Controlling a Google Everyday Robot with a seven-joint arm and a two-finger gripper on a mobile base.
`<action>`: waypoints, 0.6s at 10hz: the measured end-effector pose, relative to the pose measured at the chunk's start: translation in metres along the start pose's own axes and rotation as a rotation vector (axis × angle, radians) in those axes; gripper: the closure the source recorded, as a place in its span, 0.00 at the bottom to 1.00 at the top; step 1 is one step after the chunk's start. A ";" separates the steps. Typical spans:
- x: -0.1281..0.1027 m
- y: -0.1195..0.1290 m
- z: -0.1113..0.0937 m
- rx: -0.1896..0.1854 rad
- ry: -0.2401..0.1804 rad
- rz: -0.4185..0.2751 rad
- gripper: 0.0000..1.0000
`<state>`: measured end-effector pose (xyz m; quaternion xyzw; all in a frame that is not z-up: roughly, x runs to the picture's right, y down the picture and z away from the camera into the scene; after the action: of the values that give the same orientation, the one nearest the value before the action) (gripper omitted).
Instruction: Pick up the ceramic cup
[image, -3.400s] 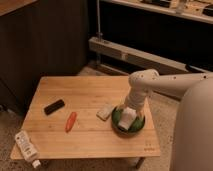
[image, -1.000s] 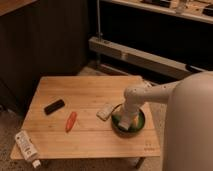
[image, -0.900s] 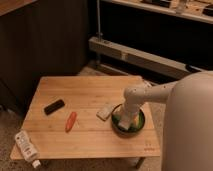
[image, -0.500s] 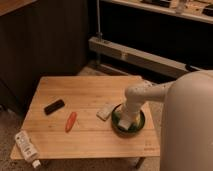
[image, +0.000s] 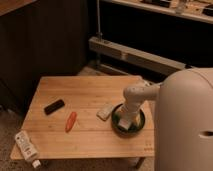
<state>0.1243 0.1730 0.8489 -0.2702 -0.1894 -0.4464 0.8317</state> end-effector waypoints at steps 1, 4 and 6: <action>0.001 -0.001 0.003 -0.015 0.002 0.002 0.20; 0.003 -0.003 -0.006 -0.015 -0.005 -0.003 0.43; 0.004 -0.005 -0.018 -0.020 -0.011 -0.006 0.61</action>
<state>0.1235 0.1566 0.8387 -0.2803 -0.1902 -0.4496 0.8265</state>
